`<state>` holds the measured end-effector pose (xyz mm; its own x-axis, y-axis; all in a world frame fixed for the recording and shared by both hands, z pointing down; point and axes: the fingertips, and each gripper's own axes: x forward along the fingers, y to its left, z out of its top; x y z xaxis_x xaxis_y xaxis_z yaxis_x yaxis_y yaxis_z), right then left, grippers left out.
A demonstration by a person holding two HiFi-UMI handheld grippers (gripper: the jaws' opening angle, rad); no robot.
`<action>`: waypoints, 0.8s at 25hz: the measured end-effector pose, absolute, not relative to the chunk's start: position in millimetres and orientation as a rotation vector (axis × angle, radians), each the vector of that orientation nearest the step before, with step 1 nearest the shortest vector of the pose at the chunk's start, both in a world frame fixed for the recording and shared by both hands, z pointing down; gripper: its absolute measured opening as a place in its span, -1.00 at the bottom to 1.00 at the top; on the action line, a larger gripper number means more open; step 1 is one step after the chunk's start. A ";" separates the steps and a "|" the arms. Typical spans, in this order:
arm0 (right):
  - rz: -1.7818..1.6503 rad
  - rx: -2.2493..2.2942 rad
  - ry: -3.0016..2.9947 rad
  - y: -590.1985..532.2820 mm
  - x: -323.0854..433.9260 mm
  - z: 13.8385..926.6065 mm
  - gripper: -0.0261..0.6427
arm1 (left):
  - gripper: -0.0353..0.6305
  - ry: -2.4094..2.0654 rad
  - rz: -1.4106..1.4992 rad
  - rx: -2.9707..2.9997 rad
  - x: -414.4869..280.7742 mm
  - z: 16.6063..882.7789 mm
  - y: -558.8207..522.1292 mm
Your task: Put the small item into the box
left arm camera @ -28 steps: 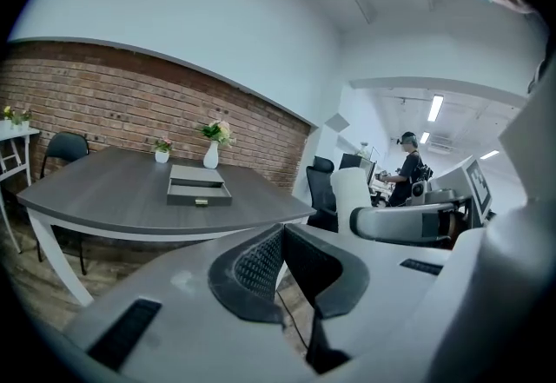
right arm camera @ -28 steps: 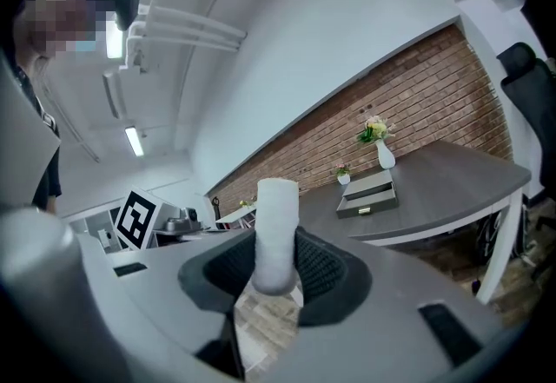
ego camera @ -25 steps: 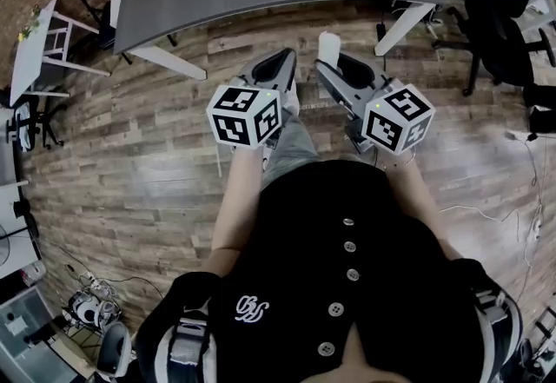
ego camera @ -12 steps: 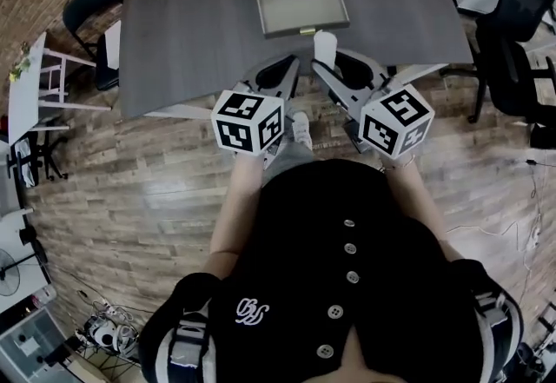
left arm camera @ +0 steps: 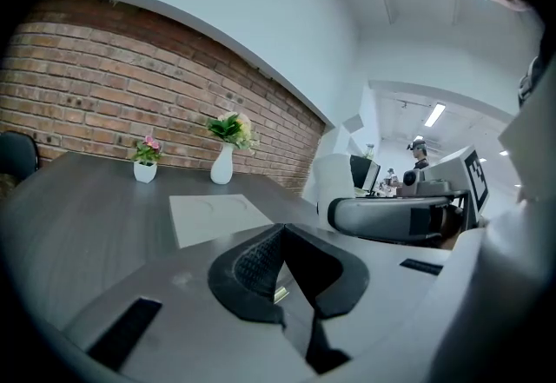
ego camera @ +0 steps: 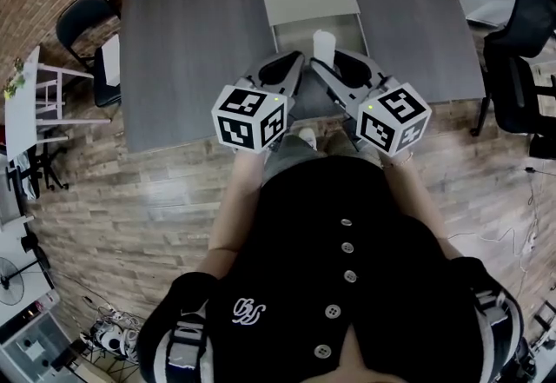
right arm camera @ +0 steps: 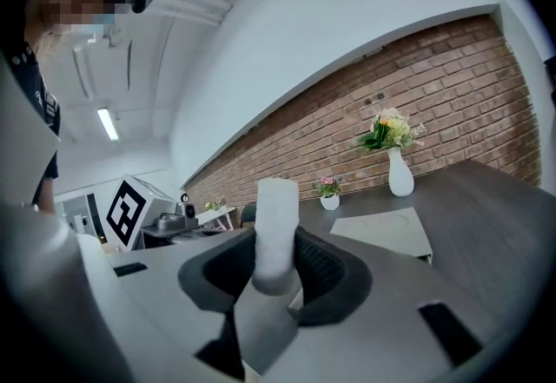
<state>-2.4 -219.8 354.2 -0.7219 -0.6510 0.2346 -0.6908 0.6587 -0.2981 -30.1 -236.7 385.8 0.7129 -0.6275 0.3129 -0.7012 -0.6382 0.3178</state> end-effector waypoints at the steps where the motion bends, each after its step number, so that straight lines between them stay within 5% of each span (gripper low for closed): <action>1: 0.568 1.113 -2.757 -222.4 -3.3 356.8 -0.52 | -0.85 -1.025 0.242 2.495 -30.4 387.7 -239.0; 20: 0.544 1.008 -2.675 -252.7 7.2 382.1 -0.52 | -0.85 -1.055 0.233 2.397 -32.4 406.8 -254.0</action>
